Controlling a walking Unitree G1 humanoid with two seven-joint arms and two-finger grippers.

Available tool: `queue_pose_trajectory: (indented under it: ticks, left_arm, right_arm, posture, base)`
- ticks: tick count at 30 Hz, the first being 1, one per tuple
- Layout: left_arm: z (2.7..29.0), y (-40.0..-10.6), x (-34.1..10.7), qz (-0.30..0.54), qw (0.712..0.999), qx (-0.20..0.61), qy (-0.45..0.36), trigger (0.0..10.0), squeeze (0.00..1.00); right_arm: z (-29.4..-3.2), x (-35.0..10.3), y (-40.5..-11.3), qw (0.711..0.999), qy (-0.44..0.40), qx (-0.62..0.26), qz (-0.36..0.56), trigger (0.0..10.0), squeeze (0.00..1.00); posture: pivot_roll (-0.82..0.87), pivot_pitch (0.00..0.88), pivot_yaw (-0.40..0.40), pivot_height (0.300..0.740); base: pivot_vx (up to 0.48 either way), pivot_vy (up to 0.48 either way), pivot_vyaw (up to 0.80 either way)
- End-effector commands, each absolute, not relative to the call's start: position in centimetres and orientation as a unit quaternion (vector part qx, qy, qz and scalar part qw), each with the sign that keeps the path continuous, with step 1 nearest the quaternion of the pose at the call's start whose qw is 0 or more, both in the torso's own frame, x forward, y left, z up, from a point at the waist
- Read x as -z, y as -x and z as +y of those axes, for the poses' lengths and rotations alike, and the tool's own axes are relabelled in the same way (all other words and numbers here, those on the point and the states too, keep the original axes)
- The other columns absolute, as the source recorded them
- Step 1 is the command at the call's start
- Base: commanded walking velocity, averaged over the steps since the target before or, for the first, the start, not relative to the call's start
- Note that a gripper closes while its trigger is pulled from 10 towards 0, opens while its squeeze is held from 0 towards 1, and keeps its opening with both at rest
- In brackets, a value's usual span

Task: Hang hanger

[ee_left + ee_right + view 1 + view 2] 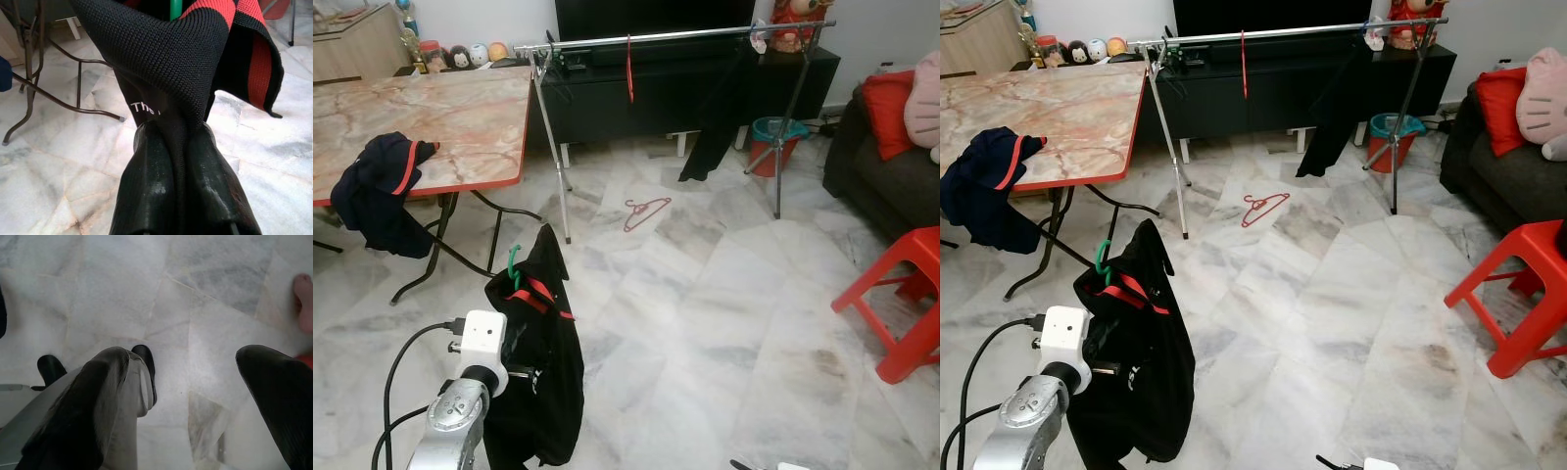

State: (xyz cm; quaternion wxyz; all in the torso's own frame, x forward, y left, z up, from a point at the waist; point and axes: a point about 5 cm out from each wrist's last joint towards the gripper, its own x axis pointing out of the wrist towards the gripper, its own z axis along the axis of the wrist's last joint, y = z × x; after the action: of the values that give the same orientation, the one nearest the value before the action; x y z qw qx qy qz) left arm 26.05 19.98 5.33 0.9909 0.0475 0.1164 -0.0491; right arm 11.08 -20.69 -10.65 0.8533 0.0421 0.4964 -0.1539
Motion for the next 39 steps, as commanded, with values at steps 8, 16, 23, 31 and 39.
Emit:
queue_pose_trajectory:
  ticks: [8,16,23,31,39]
  left_arm:
    - [19.4,-26.7,-6.4,0.09,0.994,0.057,-0.026,10.0,0.0]
    - [19.1,-26.6,-6.4,0.09,0.993,0.068,-0.036,10.0,0.0]
    - [18.8,-27.0,-6.6,0.087,0.993,0.07,-0.035,10.0,0.0]
    - [18.4,-27.3,-6.7,0.086,0.993,0.076,-0.036,10.0,0.0]
    - [18.4,-27.3,-6.7,0.084,0.993,0.077,-0.037,10.0,0.0]
  right_arm:
    - [-20.7,10.8,-10.8,0.85,-0.05,0.147,0.504,10.0,0.0]
    - [-20.3,10.7,-11.2,0.855,-0.033,0.119,0.504,10.0,0.0]
    - [-20.3,10.7,-11.4,0.857,-0.032,0.117,0.501,10.0,0.0]
    - [-20.2,10.6,-11.6,0.86,-0.03,0.1,0.499,10.0,0.0]
    - [-20.2,10.6,-11.7,0.859,-0.03,0.098,0.502,10.0,0.0]
  posture:
    - [-0.11,0.0,0.03,0.74]
    - [-0.1,0.0,0.032,0.74]
    - [-0.11,0.0,0.035,0.74]
    - [-0.11,0.0,0.038,0.74]
    - [-0.11,0.0,0.037,0.74]
  base:
    - [0.155,0.0,-0.38]
    - [0.251,0.0,0.0]
    - [0.264,0.0,0.0]
    - [0.278,0.0,0.0]
    - [0.288,0.0,0.0]
